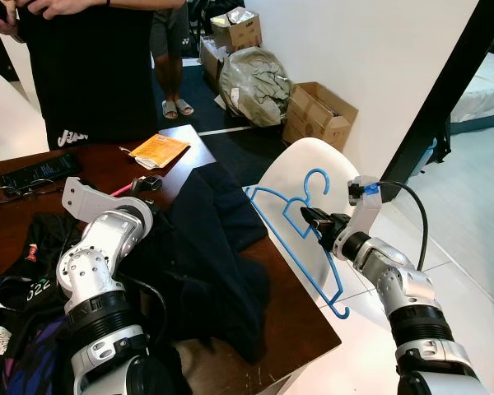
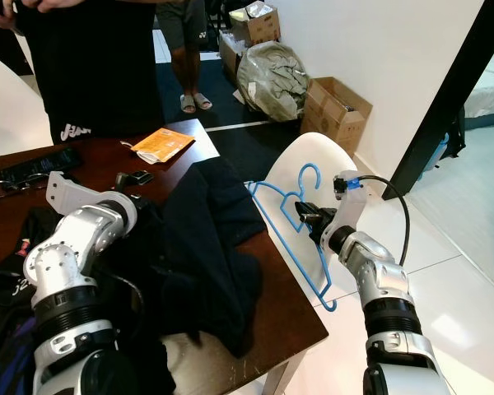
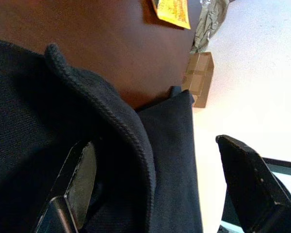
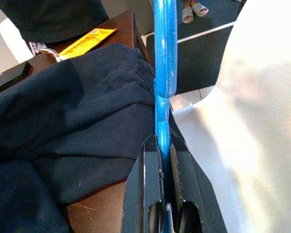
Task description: Hang hanger
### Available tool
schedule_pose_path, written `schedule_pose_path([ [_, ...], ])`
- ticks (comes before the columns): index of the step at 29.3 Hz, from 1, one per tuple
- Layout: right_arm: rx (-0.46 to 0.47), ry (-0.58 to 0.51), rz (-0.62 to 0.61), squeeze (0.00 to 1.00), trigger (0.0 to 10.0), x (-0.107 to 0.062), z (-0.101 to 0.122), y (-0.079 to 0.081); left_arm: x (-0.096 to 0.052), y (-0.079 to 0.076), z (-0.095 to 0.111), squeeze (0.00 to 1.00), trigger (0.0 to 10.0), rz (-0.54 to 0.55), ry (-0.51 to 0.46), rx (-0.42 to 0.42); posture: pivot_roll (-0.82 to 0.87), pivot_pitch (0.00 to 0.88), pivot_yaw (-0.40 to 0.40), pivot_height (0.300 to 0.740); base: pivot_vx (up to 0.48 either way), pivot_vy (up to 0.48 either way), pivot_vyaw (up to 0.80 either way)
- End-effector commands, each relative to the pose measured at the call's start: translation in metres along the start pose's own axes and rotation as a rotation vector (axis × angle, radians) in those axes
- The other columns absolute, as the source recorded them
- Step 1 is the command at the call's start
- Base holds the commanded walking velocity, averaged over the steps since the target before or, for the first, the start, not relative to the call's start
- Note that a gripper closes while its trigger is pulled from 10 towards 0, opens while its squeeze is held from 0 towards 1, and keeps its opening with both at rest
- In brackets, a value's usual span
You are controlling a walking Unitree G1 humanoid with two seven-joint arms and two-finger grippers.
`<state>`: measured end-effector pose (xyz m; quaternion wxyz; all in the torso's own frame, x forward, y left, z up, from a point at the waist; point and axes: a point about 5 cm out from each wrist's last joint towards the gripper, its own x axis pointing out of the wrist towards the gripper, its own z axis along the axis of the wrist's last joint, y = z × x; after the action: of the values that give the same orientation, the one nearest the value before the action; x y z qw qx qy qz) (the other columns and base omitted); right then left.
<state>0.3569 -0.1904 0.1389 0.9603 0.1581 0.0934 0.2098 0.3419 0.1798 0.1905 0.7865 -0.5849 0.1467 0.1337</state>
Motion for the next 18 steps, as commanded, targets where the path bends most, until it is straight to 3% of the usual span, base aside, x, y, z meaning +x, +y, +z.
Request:
schedule_pose_path([
  [1, 0.011, -0.005, -0.017, 0.0, 10.0, -0.004, 0.0, -0.004, 0.004, -0.003, -0.021, 0.0, 6.5, -0.002, 0.07, -0.038, 0.0, 0.117, -0.049, 0.74, 0.0, 0.0, 0.0],
  [2, 0.01, -0.005, -0.02, 0.0, 10.0, -0.004, 0.0, -0.004, 0.006, -0.002, -0.022, 0.0, 0.0, -0.001, 0.076, -0.046, 0.0, 0.119, -0.049, 0.74, 0.0, 0.0, 0.0],
  [18, 0.012, -0.018, -0.043, 0.0, 10.0, -0.004, 0.001, -0.005, 0.011, -0.003, -0.029, 0.0, 0.0, 0.001, 0.11, -0.049, 0.0, 0.109, -0.038, 0.74, 0.0, 0.0, 0.0],
])
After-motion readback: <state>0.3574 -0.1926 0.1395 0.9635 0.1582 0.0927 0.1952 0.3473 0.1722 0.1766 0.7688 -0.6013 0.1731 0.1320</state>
